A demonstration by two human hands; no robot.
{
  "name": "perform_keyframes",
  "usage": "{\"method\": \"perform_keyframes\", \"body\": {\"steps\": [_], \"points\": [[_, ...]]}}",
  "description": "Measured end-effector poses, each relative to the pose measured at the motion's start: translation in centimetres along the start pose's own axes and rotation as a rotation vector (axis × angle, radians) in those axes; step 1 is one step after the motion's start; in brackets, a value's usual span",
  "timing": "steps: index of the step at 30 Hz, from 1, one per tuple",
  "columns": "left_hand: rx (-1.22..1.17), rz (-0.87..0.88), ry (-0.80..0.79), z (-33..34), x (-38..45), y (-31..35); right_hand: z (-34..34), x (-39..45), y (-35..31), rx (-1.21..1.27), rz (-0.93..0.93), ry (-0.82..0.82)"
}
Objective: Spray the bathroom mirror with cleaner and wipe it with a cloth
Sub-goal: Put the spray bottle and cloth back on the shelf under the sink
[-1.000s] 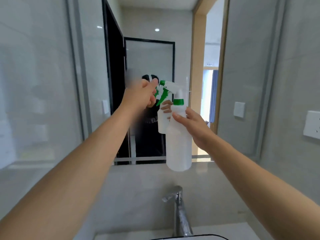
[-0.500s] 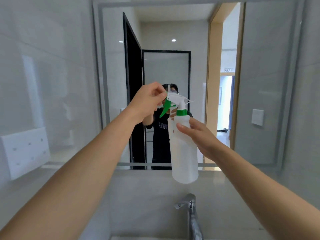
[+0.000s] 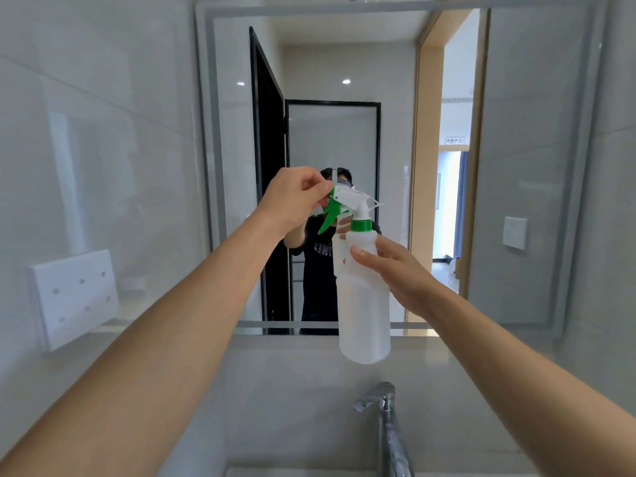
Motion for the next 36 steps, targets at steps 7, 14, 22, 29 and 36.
{"method": "perform_keyframes", "body": {"steps": [7, 14, 22, 29, 36], "points": [[-0.108, 0.092, -0.003, -0.9, -1.0, -0.5, 1.8, -0.4, -0.4, -0.005, -0.071, 0.018], [-0.186, -0.190, 0.074, -0.1, -5.4, -4.4, 2.4, -0.2, 0.8, -0.058, -0.036, 0.175], [-0.244, -0.298, -0.275, 8.4, -16.6, -7.5, 2.2, -1.4, 2.9, -0.082, 0.026, 0.378], [-0.106, -0.259, -0.183, 10.5, -16.6, -5.7, 2.4, -3.8, 2.1, -0.095, 0.005, 0.538], [-0.311, -0.236, -0.227, 12.6, -18.7, -1.6, -0.3, -10.8, -1.1, -0.161, 0.001, 0.534]]}}
Point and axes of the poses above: each hand's wrist, its own x-axis towards the middle knuckle, its own z-axis out of the palm, y = z × x, the point moved 4 cm from there along x, towards the middle knuckle, and after that the axes turned 4 degrees about x, right-handed, at the moved point
